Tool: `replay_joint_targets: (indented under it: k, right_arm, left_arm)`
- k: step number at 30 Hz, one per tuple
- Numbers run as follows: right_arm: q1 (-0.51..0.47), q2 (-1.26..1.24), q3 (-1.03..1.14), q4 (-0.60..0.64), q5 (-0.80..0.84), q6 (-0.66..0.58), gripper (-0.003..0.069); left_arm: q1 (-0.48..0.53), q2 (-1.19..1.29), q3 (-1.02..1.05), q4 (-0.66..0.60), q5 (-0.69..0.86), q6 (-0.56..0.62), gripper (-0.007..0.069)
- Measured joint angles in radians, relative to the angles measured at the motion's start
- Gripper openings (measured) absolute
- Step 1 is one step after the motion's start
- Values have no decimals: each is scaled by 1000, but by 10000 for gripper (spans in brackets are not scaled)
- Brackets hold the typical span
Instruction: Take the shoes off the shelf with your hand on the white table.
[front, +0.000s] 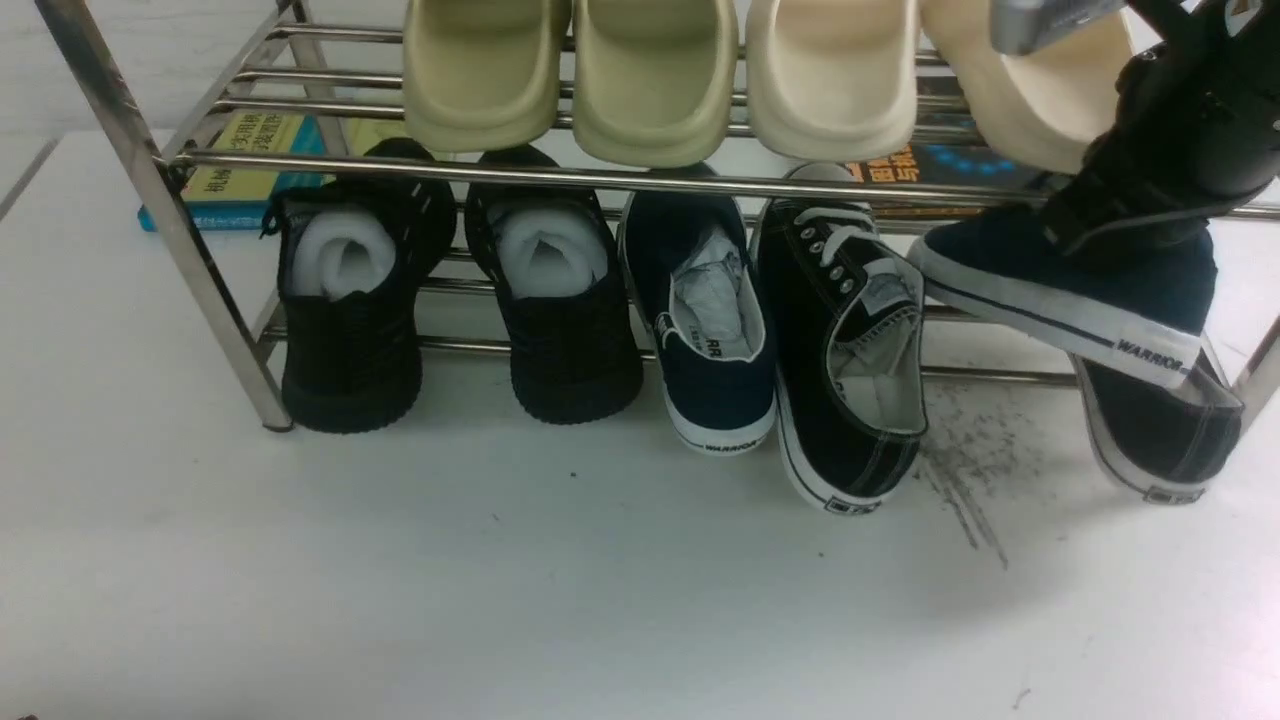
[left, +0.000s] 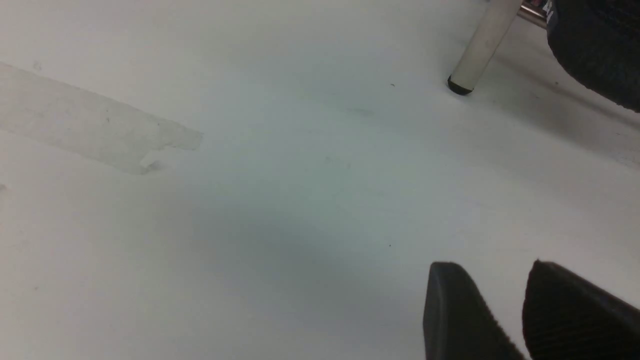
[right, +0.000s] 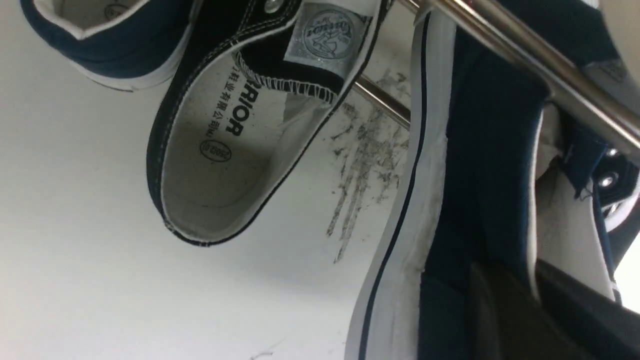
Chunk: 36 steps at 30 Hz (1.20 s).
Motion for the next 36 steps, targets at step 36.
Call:
replay_joint_targets:
  k: [36]
  right_arm:
    - [-9, 85, -177, 40, 47, -34, 38]
  left_arm:
    - [0, 0, 0, 0, 0, 0, 239]
